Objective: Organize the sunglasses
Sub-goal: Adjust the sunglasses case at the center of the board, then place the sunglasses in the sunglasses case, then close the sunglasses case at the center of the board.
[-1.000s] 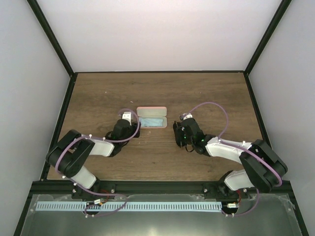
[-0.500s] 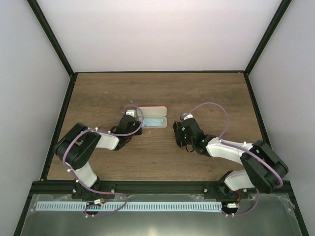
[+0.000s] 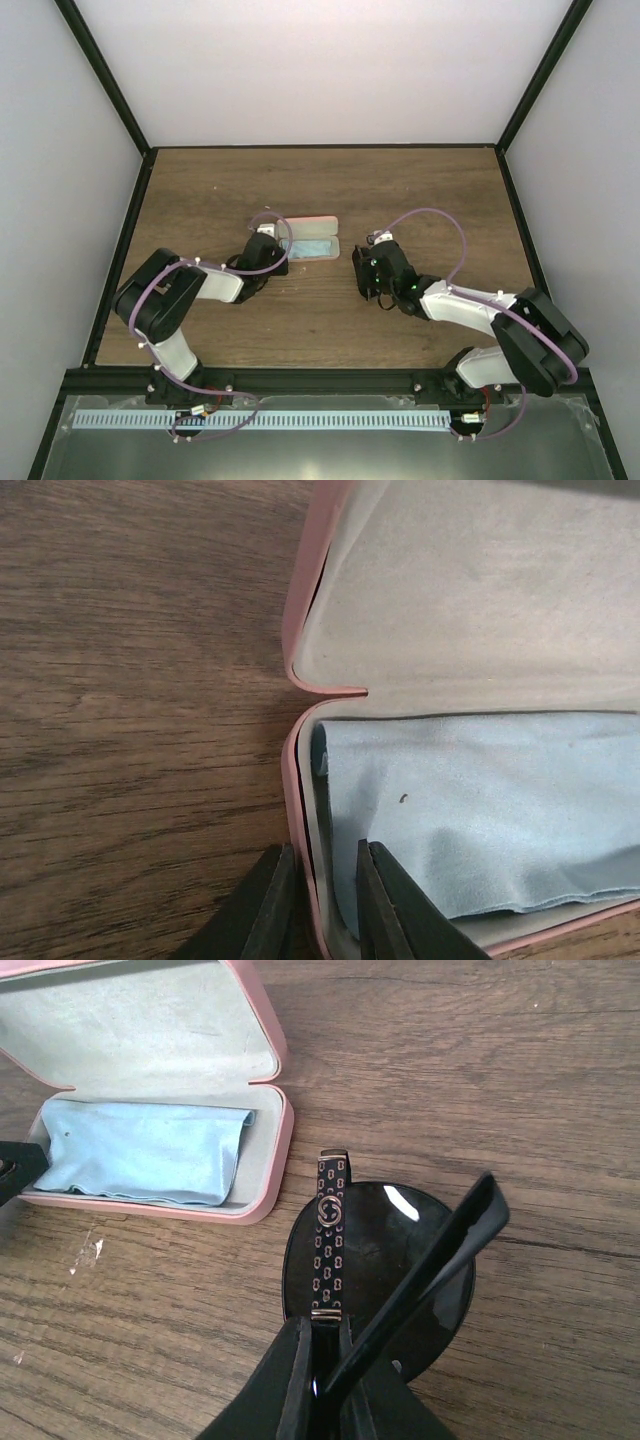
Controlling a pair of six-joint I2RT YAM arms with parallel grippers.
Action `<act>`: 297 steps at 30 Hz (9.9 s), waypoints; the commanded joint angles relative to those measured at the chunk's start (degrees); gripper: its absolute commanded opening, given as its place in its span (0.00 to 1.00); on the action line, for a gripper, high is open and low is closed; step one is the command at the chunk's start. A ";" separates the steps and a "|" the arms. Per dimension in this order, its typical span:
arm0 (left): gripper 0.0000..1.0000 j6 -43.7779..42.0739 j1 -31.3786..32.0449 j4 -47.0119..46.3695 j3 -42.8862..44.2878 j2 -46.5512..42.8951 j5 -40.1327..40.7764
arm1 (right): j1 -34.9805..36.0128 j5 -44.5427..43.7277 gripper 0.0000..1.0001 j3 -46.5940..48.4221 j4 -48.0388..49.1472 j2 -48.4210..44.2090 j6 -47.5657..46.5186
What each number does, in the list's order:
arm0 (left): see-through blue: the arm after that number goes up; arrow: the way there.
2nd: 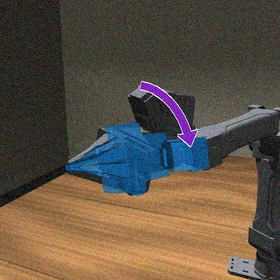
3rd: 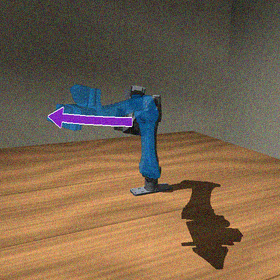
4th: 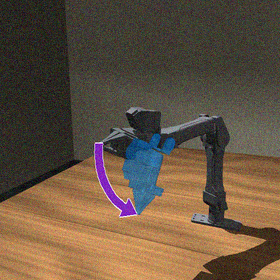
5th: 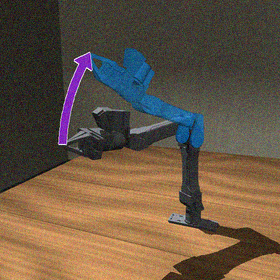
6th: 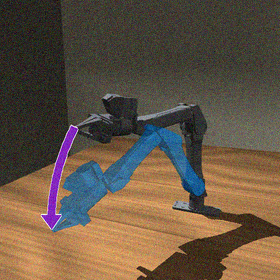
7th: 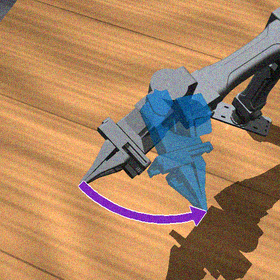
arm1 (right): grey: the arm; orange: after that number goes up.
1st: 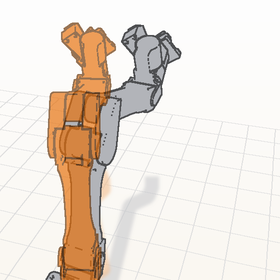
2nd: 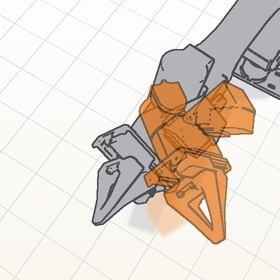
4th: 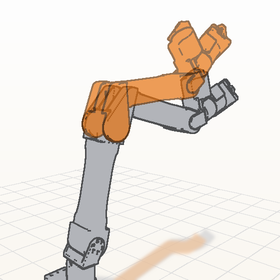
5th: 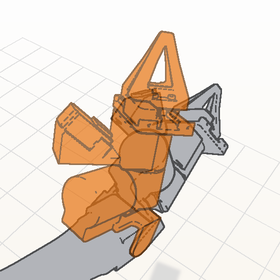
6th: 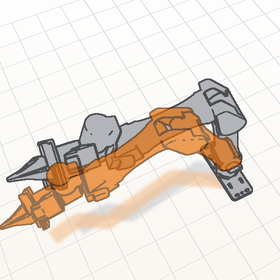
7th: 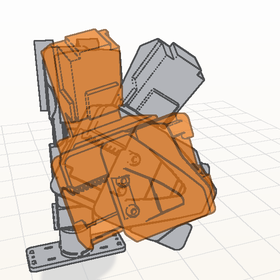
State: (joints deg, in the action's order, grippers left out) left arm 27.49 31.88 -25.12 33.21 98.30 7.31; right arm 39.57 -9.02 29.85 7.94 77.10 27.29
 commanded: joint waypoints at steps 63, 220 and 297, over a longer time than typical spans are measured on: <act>0.42 -0.05 -12.28 16.41 21.44 3.36 -16.28 | 0.34 0.94 0.06 -1.79 2.25 -4.06 1.63; 0.35 1.51 -2.92 10.12 13.23 9.35 -27.54 | -0.53 12.83 0.27 9.93 18.70 14.89 17.58; 0.32 3.58 1.54 20.40 13.57 -8.27 -16.52 | -4.33 8.32 0.13 3.71 19.27 20.37 10.57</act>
State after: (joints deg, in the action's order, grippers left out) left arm 31.51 31.97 -6.15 44.18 89.93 -9.63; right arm 35.57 -1.56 31.77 25.71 96.18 38.37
